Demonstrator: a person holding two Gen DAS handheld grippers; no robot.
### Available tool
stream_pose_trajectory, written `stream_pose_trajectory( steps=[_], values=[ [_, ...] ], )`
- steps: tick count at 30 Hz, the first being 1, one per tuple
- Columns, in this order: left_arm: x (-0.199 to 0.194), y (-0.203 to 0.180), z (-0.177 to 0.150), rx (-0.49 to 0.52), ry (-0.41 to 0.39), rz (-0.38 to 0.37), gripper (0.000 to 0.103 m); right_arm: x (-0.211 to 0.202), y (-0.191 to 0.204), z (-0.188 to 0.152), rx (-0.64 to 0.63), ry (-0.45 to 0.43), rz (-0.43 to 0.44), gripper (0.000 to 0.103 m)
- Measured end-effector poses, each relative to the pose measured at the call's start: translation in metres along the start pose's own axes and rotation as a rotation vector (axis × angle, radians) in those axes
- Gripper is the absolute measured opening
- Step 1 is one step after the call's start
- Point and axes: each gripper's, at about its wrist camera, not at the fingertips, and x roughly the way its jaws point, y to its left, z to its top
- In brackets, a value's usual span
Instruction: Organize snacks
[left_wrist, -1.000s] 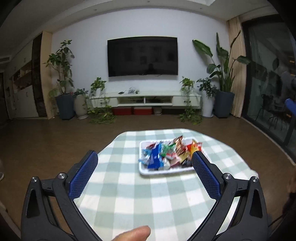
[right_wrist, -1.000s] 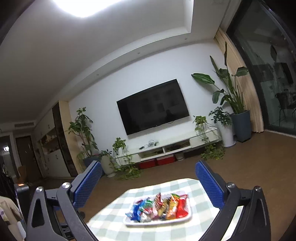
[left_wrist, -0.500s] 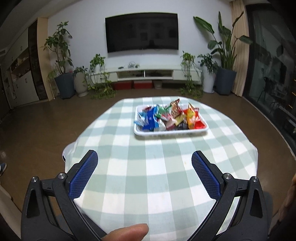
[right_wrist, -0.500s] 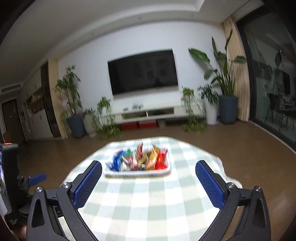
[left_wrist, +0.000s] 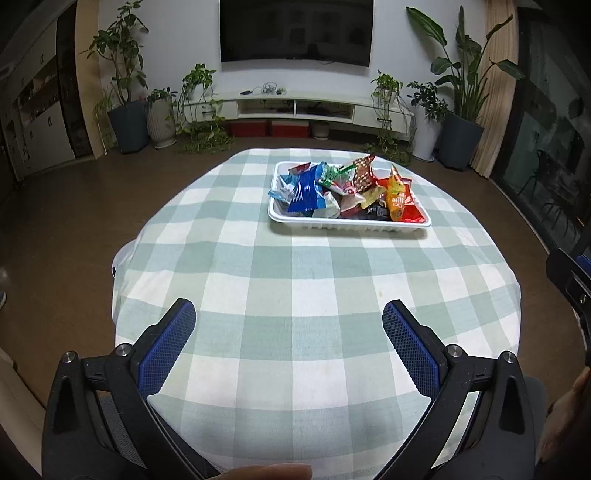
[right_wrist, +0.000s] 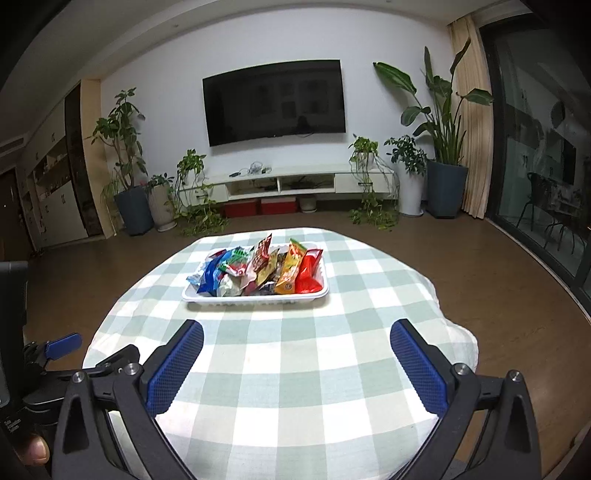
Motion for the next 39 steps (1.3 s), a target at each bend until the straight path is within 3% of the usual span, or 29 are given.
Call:
stream_pose_trajectory(
  steps=[39],
  values=[
    [0.011,0.002,-0.006,-0.001,0.026,-0.016,0.103,0.01,0.022,-0.012,-0.037,0.079,0.019,0.103]
  ],
)
